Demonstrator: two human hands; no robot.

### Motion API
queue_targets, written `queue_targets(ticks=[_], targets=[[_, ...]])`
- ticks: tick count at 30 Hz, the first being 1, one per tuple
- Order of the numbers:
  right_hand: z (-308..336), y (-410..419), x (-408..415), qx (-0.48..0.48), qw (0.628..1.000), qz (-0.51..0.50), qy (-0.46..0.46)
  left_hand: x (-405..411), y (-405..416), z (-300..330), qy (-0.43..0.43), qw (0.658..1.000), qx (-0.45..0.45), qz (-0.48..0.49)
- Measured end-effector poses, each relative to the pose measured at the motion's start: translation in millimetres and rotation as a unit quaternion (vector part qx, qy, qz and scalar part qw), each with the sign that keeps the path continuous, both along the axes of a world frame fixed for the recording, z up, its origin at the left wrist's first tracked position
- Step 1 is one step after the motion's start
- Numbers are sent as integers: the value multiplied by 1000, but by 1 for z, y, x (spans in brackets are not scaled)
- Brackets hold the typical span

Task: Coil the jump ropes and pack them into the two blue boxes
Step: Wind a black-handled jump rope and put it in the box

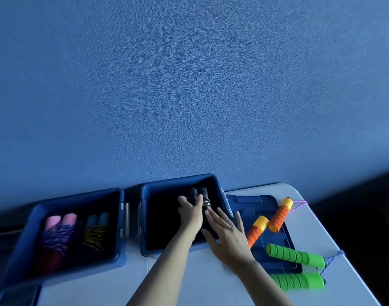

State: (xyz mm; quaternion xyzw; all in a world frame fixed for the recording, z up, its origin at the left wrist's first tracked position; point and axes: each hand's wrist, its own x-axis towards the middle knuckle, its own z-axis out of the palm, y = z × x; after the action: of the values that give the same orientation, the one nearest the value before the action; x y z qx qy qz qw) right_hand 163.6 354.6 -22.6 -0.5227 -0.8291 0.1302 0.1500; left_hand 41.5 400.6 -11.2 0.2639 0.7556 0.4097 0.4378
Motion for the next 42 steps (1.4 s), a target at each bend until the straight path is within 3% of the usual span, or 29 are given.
queue_targets(ticks=[3, 6, 7, 9, 11, 16, 19, 27, 39, 42], targets=[[5, 8, -1, -48, 998, -27, -32, 5, -4, 0, 23, 998, -29, -48], [8, 17, 1, -67, 996, -26, -53, 2, -14, -2, 89, 990, 3, -109], [8, 19, 1, -61, 996, -20, -61, -1, -18, -3, 157, 977, -2, -144], [7, 15, 1, -38, 996, -7, -82, -6, -27, -8, 345, 914, -47, -209], [2, 10, 2, -14, 994, -3, -107, -8, -31, -14, 424, 870, -81, -239], [6, 9, -3, -28, 989, -13, -144, -13, -23, -18, 417, 849, -165, -281], [7, 7, -8, -53, 991, -15, -121, -16, -23, -15, 416, 851, -169, -273], [15, -7, -6, -147, 988, -35, -36, -18, -46, 0, 385, 897, -68, -206], [30, -82, 21, -144, 986, -77, 31, -2, -110, 20, 419, 888, -27, -186], [31, -105, 38, -143, 981, -122, 53, 9, -124, 11, 452, 866, 24, -212]])
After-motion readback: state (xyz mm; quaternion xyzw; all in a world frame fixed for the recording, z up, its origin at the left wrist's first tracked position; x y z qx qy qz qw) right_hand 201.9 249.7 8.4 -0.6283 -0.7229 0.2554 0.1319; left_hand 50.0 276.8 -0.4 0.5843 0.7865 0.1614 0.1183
